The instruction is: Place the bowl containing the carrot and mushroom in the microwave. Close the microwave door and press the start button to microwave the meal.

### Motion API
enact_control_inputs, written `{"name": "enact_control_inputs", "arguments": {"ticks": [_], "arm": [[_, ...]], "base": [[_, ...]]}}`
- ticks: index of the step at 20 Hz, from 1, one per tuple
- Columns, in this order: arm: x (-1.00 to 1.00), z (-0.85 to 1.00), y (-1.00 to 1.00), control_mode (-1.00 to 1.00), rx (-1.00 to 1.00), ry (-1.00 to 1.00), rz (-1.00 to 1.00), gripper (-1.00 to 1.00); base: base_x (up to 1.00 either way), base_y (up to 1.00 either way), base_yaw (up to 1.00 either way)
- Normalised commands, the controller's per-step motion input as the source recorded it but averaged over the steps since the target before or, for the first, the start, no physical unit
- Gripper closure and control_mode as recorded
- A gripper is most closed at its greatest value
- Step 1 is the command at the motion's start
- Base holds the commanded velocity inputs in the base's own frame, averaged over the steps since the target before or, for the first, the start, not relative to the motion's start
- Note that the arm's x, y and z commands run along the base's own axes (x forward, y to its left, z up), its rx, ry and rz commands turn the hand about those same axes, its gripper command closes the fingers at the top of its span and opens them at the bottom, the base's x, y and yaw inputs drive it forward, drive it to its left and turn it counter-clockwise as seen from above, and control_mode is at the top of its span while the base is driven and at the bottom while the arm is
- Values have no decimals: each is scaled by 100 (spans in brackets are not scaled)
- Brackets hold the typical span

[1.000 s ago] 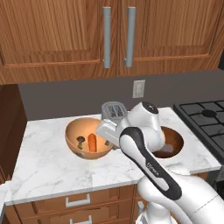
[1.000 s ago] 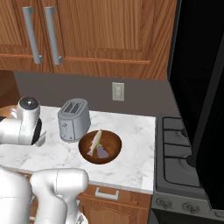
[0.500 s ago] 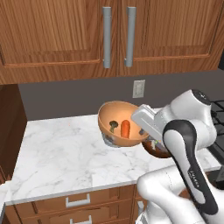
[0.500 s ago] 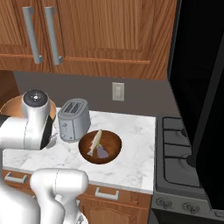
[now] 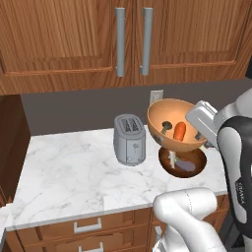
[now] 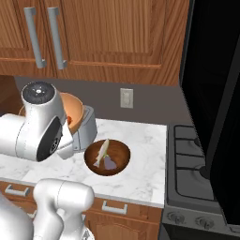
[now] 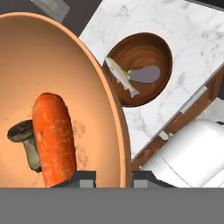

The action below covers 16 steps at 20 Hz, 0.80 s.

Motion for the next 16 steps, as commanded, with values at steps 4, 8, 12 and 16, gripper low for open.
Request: {"name": "enact_control_inputs", "arguments": {"ticks": [4, 8, 12, 16], "arm": [[-43, 6, -37, -100, -9, 0, -8, 100], [-27, 0, -3, -100, -6, 0, 0, 100], [0, 0, 0, -100, 0, 0, 0, 100], [0, 0, 0, -100, 0, 0, 0, 100]], "base": [[0, 0, 0], [0, 0, 0], [0, 0, 0], [0, 0, 0]]}}
